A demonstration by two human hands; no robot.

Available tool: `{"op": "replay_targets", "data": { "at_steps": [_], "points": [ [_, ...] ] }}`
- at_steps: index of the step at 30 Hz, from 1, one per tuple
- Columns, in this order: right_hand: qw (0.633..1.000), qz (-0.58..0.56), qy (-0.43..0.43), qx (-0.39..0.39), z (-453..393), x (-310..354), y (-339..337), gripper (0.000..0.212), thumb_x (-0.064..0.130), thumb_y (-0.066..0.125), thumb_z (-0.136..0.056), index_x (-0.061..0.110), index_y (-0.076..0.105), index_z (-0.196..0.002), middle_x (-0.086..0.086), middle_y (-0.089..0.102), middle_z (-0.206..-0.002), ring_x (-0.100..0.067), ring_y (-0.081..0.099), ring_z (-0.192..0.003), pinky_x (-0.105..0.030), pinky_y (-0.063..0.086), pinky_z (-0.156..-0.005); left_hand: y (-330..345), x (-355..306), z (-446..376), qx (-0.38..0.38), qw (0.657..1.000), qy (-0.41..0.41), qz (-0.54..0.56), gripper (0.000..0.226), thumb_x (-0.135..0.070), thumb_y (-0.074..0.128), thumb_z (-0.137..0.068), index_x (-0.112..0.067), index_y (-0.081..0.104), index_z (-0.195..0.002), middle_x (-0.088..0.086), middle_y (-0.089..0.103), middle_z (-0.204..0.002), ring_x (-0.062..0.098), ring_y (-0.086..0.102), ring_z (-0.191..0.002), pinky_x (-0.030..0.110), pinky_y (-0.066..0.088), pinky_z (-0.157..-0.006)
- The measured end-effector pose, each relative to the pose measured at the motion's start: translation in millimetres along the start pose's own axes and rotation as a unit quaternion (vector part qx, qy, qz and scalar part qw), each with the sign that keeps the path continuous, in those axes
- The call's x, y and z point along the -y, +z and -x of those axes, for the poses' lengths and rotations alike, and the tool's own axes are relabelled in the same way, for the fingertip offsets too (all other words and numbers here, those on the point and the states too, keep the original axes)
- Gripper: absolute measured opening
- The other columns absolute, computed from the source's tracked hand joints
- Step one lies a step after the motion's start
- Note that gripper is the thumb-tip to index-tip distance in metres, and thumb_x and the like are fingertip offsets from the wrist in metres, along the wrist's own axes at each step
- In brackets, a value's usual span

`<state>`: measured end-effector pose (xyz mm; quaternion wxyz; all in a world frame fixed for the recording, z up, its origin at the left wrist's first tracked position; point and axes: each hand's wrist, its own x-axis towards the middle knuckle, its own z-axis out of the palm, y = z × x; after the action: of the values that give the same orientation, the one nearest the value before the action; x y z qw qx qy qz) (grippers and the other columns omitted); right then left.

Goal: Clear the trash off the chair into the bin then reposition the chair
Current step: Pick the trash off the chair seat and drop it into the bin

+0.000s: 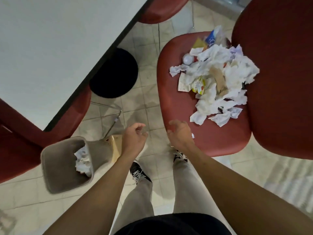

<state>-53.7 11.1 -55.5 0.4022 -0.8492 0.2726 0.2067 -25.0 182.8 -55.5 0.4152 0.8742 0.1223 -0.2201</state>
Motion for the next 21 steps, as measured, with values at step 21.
{"op": "replay_targets", "data": {
  "at_steps": [21],
  "points": [
    [0.966, -0.038, 0.195, -0.166, -136.1, -181.6, -138.2, 0.065, 0.017, 0.063, -0.084, 0.021, 0.037, -0.143, -0.015, 0.030, -0.135, -0.031, 0.048, -0.114, -0.031, 0.042, -0.097, 241.3, -122.8, -89.1, 0.175, 0.952, 0.159, -0.194, 0.058, -0.017, 0.080, -0.071, -0.025, 0.058, -0.125, 0.002, 0.050, -0.122, 0.018, 0.053, -0.110, 0.030, 0.047, -0.087]
  ]
}}
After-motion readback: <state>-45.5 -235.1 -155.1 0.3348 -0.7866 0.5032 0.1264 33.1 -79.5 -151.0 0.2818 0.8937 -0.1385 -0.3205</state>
